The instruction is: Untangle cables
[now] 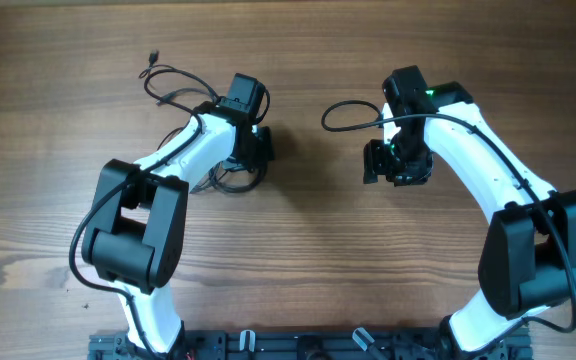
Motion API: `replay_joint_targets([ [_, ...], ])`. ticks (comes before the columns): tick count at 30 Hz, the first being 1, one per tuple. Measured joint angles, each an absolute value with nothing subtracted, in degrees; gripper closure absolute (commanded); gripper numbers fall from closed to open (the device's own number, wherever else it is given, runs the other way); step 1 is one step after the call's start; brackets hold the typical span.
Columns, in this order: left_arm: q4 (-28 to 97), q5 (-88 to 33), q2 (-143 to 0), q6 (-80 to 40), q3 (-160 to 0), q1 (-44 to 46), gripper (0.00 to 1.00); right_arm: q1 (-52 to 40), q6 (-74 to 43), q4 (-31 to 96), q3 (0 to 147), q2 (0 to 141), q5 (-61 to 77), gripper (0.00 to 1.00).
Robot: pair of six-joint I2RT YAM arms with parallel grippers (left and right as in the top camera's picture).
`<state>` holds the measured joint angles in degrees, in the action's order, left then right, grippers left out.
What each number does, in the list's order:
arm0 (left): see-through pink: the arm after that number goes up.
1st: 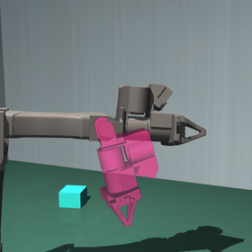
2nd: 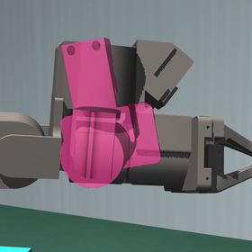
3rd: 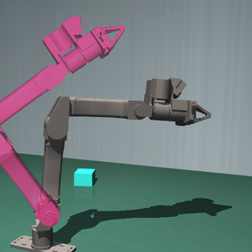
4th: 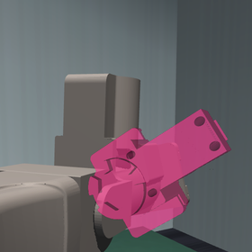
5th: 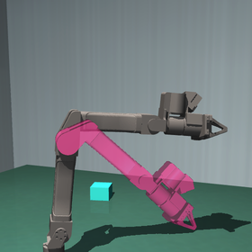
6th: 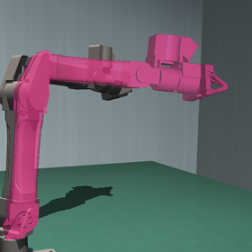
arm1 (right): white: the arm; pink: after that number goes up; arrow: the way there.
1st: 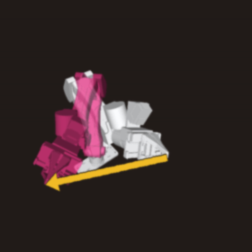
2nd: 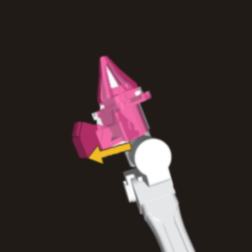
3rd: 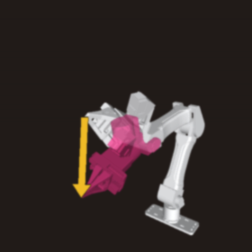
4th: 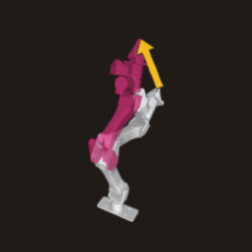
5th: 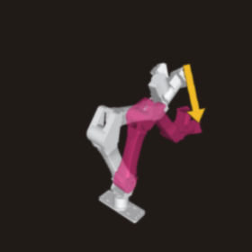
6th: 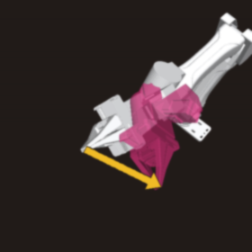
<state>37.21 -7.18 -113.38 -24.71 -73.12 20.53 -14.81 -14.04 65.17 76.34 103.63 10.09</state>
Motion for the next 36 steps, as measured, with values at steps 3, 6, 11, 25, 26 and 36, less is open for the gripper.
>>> replay_joint_targets([
  [3,37.8,-7.4,-113.4,-24.7,-73.1,20.5,0.96,-14.8,-14.0,65.2,76.3,103.6,10.1,0.37],
  [6,38.3,-7.5,-113.4,-24.7,-73.1,20.5,0.96,-14.8,-14.0,65.2,76.3,103.6,10.1,0.37],
  [11,38.3,-11.7,-109.6,-24.7,-73.1,20.5,0.96,-14.8,-14.0,65.1,76.3,103.6,10.4,0.33],
  [25,42.5,-17.9,-79.7,-24.7,-73.1,19.9,0.96,-18.2,-14.0,50.6,76.3,103.6,25.3,0.34],
  [26,42.5,-18.0,-78.4,-24.7,-73.1,19.2,0.96,-19.3,-14.1,50.1,76.3,103.6,25.5,0.33],
  [36,44.7,-19.8,-72.1,-25.8,-73.1,13.5,0.96,-27.3,-15.5,45.2,76.3,103.6,25.9,0.34],
])
